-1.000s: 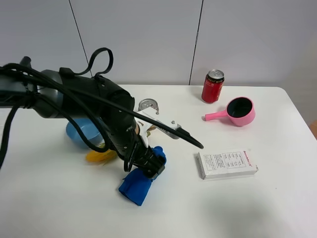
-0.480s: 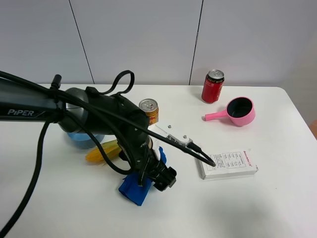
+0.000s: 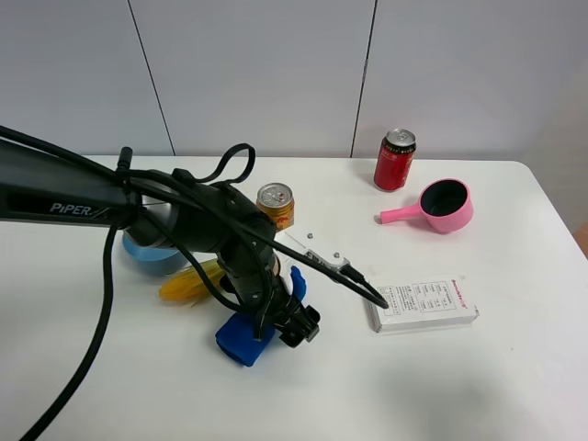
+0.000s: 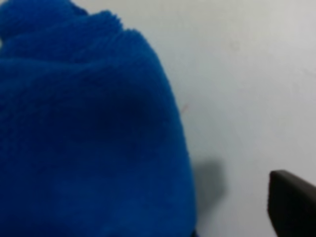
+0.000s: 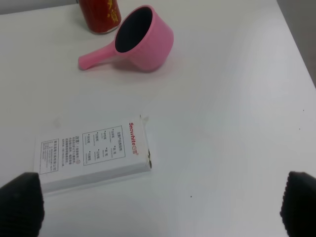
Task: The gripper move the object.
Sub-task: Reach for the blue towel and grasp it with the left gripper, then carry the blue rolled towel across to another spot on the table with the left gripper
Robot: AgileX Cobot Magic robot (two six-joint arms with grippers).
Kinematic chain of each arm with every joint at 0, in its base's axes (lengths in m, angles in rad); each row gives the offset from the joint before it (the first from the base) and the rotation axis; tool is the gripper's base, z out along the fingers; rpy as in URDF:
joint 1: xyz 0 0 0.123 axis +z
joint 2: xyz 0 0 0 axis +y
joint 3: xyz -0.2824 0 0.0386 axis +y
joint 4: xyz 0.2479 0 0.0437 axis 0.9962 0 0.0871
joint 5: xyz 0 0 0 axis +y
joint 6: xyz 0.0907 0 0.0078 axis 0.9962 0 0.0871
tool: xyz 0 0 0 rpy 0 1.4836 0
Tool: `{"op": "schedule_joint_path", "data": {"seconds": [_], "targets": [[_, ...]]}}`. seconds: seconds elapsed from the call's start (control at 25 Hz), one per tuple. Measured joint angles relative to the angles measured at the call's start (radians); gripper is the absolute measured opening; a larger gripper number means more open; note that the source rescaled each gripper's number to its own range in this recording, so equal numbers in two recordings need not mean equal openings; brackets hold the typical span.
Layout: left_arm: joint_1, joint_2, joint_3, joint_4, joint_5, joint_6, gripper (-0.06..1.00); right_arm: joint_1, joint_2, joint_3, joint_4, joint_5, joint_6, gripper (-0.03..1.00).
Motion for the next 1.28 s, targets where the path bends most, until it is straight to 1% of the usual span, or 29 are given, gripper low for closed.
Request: {"op": "schedule_joint_path", "data": {"seconds": [0.04, 0.08, 0.16, 0.2, 0.24, 0.28, 0.48, 0.64, 0.84, 0.92, 1.08, 1.16, 1.28], "targets": [[0.003, 0.000, 0.000, 0.001, 0.000, 0.000, 0.72, 0.000, 0.000, 0.000, 0.000, 0.000, 0.000, 1.00], [0.005, 0.000, 0.000, 0.004, 0.000, 0.000, 0.59, 0.000, 0.000, 0.000, 0.000, 0.000, 0.000, 1.00], [0.008, 0.000, 0.000, 0.010, 0.001, 0.000, 0.25, 0.000, 0.000, 0.000, 0.000, 0.000, 0.000, 1.00], [0.008, 0.000, 0.000, 0.010, 0.001, 0.000, 0.12, 0.000, 0.000, 0.000, 0.000, 0.000, 0.000, 1.00], [0.008, 0.000, 0.000, 0.010, 0.003, 0.000, 0.01, 0.000, 0.000, 0.000, 0.000, 0.000, 0.000, 1.00], [0.008, 0.000, 0.000, 0.010, 0.004, 0.001, 0.00, 0.000, 0.000, 0.000, 0.000, 0.000, 0.000, 1.00], [0.008, -0.010, 0.000, 0.009, 0.022, 0.012, 0.00, 0.000, 0.000, 0.000, 0.000, 0.000, 0.000, 1.00], [0.008, -0.058, 0.000, -0.006, 0.085, 0.015, 0.00, 0.000, 0.000, 0.000, 0.000, 0.000, 0.000, 1.00], [0.008, -0.195, 0.000, -0.026, 0.177, 0.015, 0.00, 0.000, 0.000, 0.000, 0.000, 0.000, 0.000, 1.00], [0.023, -0.257, -0.001, -0.033, 0.198, 0.015, 0.00, 0.000, 0.000, 0.000, 0.000, 0.000, 0.000, 1.00], [0.095, -0.356, -0.064, -0.026, 0.263, 0.016, 0.00, 0.000, 0.000, 0.000, 0.000, 0.000, 0.000, 1.00], [0.149, -0.384, -0.114, -0.009, 0.306, 0.019, 0.00, 0.000, 0.000, 0.000, 0.000, 0.000, 0.000, 1.00], [0.240, -0.401, -0.186, 0.027, 0.399, 0.019, 0.00, 0.000, 0.000, 0.000, 0.000, 0.000, 0.000, 1.00]]}}
